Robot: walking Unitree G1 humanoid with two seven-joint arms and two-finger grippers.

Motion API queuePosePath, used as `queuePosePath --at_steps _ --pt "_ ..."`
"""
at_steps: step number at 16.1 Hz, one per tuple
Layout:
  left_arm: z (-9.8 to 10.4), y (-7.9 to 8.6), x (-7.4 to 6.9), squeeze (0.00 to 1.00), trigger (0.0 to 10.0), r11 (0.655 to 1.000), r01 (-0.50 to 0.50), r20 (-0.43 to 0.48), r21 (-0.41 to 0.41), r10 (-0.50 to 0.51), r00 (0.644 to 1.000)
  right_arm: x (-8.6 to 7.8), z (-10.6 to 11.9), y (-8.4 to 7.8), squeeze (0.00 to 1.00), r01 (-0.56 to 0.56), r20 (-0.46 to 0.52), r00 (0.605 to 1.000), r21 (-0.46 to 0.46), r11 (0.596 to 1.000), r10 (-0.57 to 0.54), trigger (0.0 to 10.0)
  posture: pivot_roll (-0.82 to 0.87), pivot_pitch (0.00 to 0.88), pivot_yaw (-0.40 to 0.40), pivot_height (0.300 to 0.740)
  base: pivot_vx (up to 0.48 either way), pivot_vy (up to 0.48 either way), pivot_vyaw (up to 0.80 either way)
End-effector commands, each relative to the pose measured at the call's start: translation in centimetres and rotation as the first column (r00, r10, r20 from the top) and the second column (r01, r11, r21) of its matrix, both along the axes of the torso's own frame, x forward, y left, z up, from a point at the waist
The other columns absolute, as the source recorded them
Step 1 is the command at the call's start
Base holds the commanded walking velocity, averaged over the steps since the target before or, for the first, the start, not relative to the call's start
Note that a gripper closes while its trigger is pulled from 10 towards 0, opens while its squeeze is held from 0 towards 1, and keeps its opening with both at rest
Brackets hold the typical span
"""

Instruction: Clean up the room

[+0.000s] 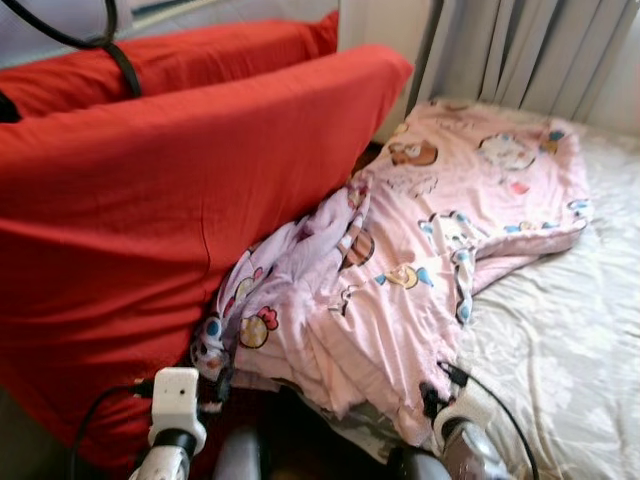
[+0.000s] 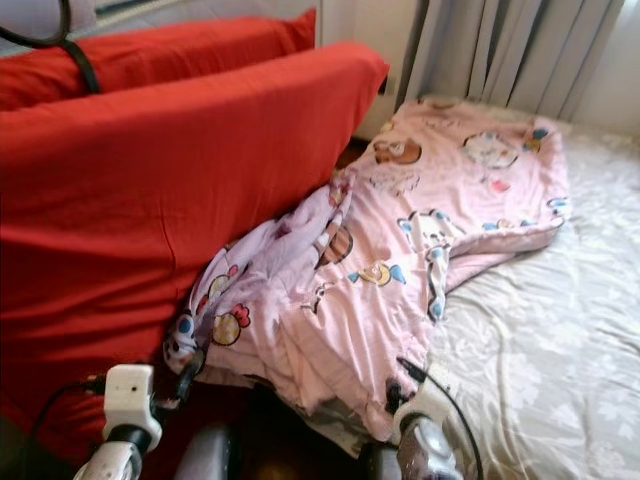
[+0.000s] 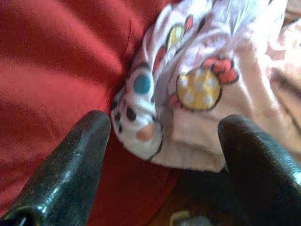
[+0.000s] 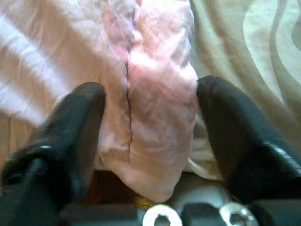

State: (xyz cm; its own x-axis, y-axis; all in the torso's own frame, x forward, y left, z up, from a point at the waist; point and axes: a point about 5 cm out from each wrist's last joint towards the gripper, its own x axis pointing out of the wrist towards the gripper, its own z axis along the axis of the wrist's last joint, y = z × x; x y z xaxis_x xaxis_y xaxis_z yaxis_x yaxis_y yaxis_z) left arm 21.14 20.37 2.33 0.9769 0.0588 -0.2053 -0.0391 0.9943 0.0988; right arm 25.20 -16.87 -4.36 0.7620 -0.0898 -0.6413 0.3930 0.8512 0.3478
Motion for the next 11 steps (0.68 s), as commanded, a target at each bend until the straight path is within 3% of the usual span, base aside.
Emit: queuePosePath --at_steps 1,6,7,8,9,11 --pt "0.2 0.0 -0.3 0.0 10.0 1.0 0.015 -0.009 0.011 -0.015 1.0 -0.1 -0.2 0.0 1.0 -0.003 -0.016 1.0 0.018 1.0 0.003 10.0 0.14 0.135 -0.043 0.606 0.0 0.0 0.0" --pt "1.0 0.0 -1.6 0.0 10.0 1.0 0.008 -0.012 0.01 -0.008 1.0 1.2 0.8 -0.2 1.0 -0.044 0.015 0.999 -0.007 0.999 0.045 10.0 0.15 0.186 -0.051 0.606 0.0 0.0 0.0" --pt "0.9 -0.1 -1.9 0.0 10.0 1.0 0.006 -0.02 0.009 -0.006 1.0 1.4 1.0 -0.5 0.82 -0.032 0.016 0.999 -0.012 0.999 0.033 10.0 0.15 0.191 -0.052 0.606 0.0 0.0 0.0" --pt "1.0 -0.1 -2.0 0.0 10.0 1.0 0.006 -0.024 0.008 -0.006 1.0 1.4 1.1 -0.6 0.82 -0.029 0.019 0.999 -0.01 1.0 0.029 10.0 0.15 0.194 -0.052 0.606 0.0 0.0 0.0" --pt "0.9 -0.3 -2.5 0.0 10.0 1.0 0.008 -0.034 0.008 -0.008 0.999 1.5 1.2 -0.9 0.0 -0.02 0.024 1.0 -0.007 1.0 0.02 10.0 0.15 0.198 -0.055 0.606 0.0 0.0 0.0" --pt "1.1 -0.5 -2.9 0.0 10.0 1.0 0.012 -0.042 0.009 -0.012 0.999 1.5 1.1 -0.9 0.0 -0.021 0.017 1.0 -0.003 1.0 0.021 10.0 0.16 0.207 -0.059 0.606 0.0 0.0 0.0"
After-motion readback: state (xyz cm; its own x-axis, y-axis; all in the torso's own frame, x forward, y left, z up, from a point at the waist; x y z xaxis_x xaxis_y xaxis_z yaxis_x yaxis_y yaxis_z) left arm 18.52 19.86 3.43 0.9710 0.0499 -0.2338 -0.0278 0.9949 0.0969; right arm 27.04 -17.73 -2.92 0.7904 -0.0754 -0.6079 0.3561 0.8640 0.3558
